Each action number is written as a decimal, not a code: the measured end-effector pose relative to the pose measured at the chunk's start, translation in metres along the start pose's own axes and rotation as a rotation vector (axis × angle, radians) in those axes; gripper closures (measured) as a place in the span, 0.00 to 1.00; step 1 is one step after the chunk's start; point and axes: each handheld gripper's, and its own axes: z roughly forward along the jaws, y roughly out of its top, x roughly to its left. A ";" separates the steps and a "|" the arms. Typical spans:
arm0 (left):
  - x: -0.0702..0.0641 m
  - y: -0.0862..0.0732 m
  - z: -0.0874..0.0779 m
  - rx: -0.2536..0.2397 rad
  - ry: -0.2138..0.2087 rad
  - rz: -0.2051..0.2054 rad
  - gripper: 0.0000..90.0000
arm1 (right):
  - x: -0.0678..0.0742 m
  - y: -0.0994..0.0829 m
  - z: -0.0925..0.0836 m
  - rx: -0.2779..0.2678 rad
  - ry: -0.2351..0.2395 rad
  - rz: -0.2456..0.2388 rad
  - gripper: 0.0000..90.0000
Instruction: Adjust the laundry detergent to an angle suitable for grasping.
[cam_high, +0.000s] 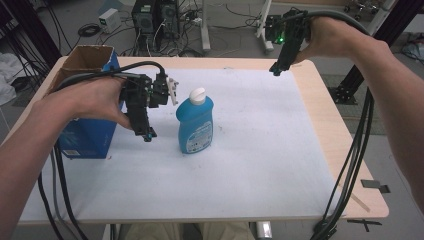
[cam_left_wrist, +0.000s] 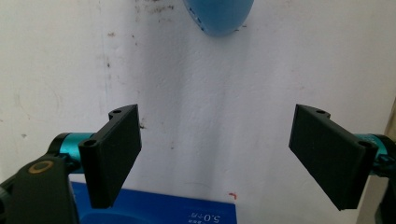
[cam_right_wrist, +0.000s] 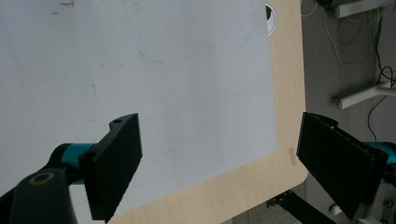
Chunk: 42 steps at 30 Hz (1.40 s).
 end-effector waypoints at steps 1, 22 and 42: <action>-0.001 0.001 -0.001 -0.002 0.003 0.006 0.19 | 0.000 0.000 0.000 0.000 -0.001 0.000 0.15; -0.001 -0.005 -0.004 -0.031 0.015 -0.033 0.19 | 0.004 0.004 0.001 0.015 -0.005 -0.009 0.15; -0.002 -0.005 -0.009 -0.063 0.001 -0.050 0.19 | 0.005 0.009 0.001 0.003 -0.005 -0.033 0.15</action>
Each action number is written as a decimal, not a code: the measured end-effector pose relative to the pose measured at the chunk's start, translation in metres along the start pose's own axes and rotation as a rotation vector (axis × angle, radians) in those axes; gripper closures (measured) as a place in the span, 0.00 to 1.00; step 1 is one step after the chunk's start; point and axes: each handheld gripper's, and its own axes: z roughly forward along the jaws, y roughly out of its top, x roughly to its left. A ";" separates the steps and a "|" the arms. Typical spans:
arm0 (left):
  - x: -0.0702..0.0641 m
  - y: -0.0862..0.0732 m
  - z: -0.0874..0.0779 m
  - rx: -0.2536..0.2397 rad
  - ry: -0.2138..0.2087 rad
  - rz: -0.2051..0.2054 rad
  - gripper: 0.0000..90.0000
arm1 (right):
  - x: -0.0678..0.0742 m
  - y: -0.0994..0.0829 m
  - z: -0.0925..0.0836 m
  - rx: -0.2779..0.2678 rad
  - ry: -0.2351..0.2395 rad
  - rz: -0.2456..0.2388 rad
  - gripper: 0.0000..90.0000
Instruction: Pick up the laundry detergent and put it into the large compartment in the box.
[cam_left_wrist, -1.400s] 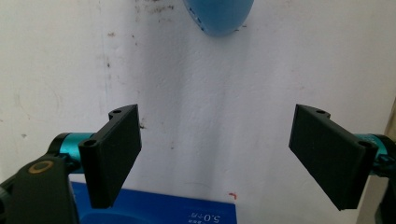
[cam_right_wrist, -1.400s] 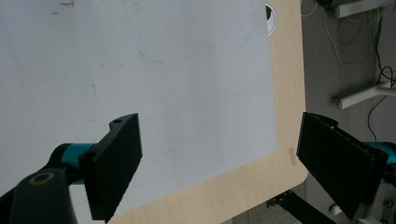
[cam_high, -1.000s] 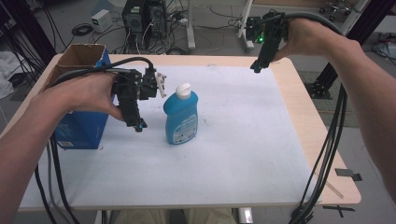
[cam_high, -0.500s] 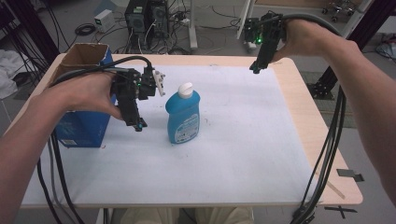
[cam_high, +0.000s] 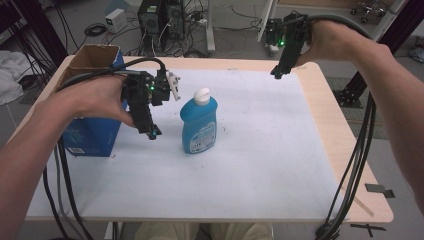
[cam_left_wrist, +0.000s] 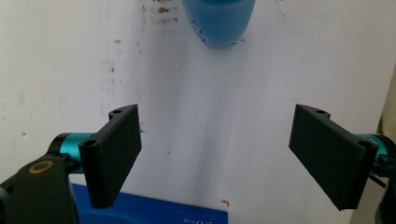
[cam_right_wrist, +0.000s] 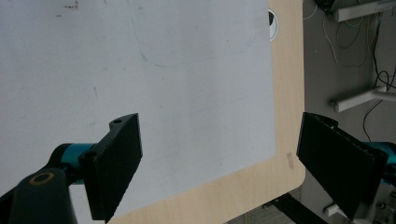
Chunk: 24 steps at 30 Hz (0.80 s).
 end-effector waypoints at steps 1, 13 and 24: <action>0.001 0.000 0.000 -0.009 -0.011 -0.007 0.19 | 0.000 0.000 0.000 0.000 -0.002 0.000 0.15; 0.001 0.005 0.002 -0.006 -0.020 -0.084 0.19 | 0.002 0.002 0.003 0.017 -0.006 -0.011 0.15; -0.004 0.016 -0.001 -0.016 -0.007 -0.187 0.19 | 0.001 0.004 0.005 0.019 -0.006 -0.017 0.15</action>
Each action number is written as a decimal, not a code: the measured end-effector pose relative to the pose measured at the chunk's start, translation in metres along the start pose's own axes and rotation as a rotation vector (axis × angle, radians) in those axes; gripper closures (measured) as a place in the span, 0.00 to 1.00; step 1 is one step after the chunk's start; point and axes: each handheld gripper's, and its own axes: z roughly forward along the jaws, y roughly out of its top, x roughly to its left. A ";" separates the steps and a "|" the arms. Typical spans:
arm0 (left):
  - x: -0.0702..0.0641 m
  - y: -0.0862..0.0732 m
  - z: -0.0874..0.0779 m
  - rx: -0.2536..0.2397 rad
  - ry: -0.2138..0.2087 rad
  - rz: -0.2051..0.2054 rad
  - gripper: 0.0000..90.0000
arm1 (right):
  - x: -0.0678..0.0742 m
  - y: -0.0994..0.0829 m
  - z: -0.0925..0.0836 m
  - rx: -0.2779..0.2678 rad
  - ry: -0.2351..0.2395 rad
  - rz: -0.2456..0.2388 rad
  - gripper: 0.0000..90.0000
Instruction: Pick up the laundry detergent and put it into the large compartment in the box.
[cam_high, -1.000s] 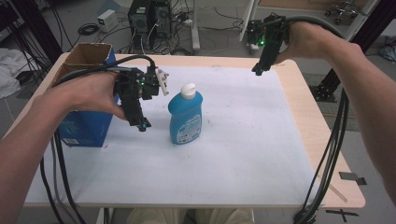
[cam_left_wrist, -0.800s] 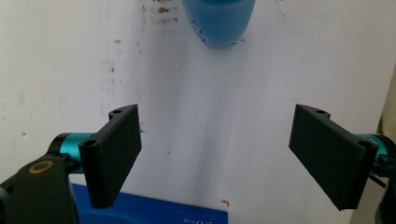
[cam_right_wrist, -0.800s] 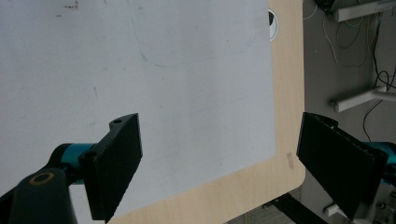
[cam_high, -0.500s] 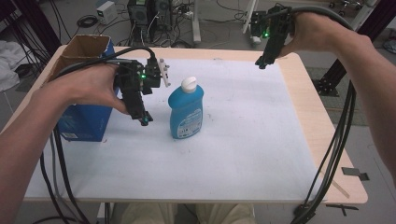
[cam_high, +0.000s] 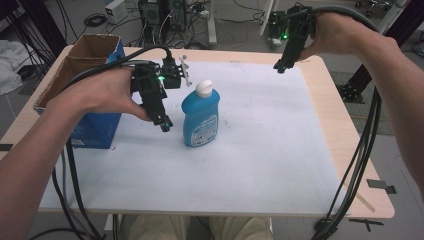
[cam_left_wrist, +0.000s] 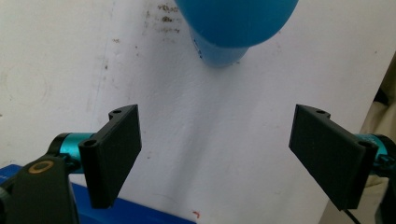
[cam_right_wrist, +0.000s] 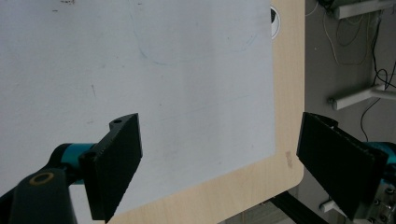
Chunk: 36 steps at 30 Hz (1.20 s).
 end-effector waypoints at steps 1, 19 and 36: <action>-0.001 0.001 0.000 -0.004 0.000 -0.009 0.19 | 0.000 0.000 0.000 0.004 0.001 0.001 0.15; -0.012 0.035 -0.007 -0.027 0.040 -0.185 0.19 | 0.001 -0.002 0.000 0.007 -0.007 0.009 0.15; -0.011 0.064 0.003 -0.035 0.054 -0.253 0.19 | 0.002 -0.008 -0.001 0.005 -0.012 0.012 0.15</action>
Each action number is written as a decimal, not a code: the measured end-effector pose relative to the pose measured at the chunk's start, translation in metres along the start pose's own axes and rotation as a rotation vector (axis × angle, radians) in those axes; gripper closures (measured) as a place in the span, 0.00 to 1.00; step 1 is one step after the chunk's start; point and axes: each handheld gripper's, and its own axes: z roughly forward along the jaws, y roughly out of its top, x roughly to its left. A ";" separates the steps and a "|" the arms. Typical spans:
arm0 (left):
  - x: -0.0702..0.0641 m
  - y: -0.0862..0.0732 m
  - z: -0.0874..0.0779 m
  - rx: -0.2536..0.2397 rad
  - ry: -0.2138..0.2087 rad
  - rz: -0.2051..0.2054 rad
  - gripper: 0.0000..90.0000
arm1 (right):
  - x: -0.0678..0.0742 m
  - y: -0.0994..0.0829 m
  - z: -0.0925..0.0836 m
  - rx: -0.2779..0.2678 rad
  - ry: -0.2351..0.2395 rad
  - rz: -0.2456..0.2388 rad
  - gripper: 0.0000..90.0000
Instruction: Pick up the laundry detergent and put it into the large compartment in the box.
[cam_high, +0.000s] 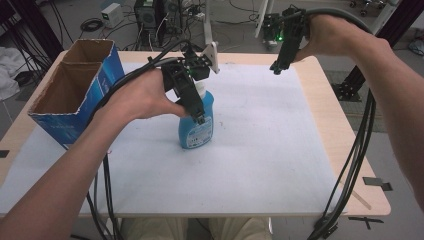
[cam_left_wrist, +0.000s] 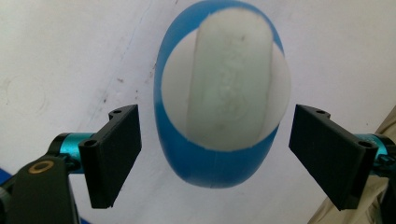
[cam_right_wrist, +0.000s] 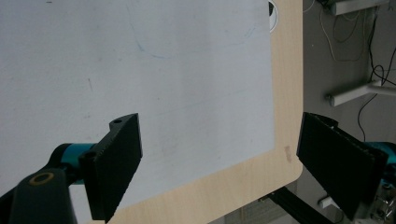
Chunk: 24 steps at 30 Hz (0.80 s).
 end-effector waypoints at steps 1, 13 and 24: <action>0.000 0.001 0.001 -0.001 0.000 -0.002 0.19 | 0.000 0.000 0.000 -0.001 -0.001 0.000 0.15; 0.001 0.008 0.009 0.002 -0.004 -0.025 0.19 | 0.000 -0.004 0.001 -0.005 0.003 0.013 0.15; 0.002 0.013 0.018 0.029 0.013 -0.033 0.19 | -0.001 -0.007 0.001 -0.006 0.002 0.016 0.15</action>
